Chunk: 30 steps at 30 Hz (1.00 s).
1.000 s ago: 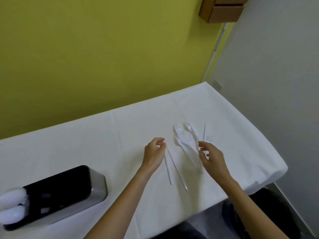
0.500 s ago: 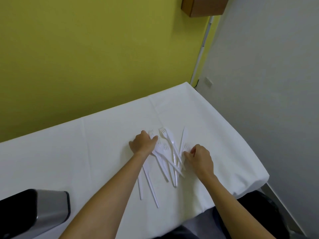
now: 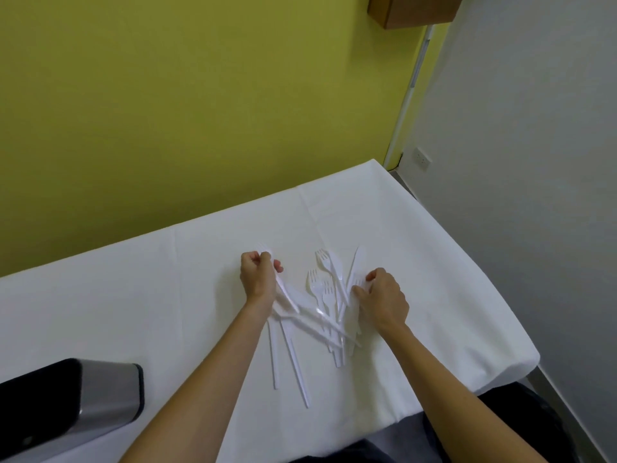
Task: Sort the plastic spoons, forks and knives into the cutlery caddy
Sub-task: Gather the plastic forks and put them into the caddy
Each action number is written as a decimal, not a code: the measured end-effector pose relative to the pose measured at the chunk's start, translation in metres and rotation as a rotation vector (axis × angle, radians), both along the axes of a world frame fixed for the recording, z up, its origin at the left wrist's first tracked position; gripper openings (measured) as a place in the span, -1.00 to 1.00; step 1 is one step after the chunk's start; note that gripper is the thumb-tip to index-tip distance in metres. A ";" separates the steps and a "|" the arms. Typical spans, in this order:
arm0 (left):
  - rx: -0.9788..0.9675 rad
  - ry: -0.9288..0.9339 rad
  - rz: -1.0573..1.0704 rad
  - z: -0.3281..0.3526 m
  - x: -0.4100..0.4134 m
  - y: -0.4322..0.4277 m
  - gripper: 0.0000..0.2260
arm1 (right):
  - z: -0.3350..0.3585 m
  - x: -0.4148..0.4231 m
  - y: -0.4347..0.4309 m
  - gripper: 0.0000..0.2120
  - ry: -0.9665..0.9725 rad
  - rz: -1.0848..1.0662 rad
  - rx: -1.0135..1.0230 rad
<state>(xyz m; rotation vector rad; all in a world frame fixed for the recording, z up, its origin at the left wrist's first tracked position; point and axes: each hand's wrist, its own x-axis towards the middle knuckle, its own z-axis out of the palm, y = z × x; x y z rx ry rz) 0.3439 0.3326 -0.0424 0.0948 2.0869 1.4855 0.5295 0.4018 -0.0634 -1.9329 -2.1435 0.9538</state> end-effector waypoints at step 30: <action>-0.340 0.088 -0.404 -0.011 -0.006 -0.086 -0.78 | 0.016 -0.044 -0.030 -0.70 -0.163 0.336 0.009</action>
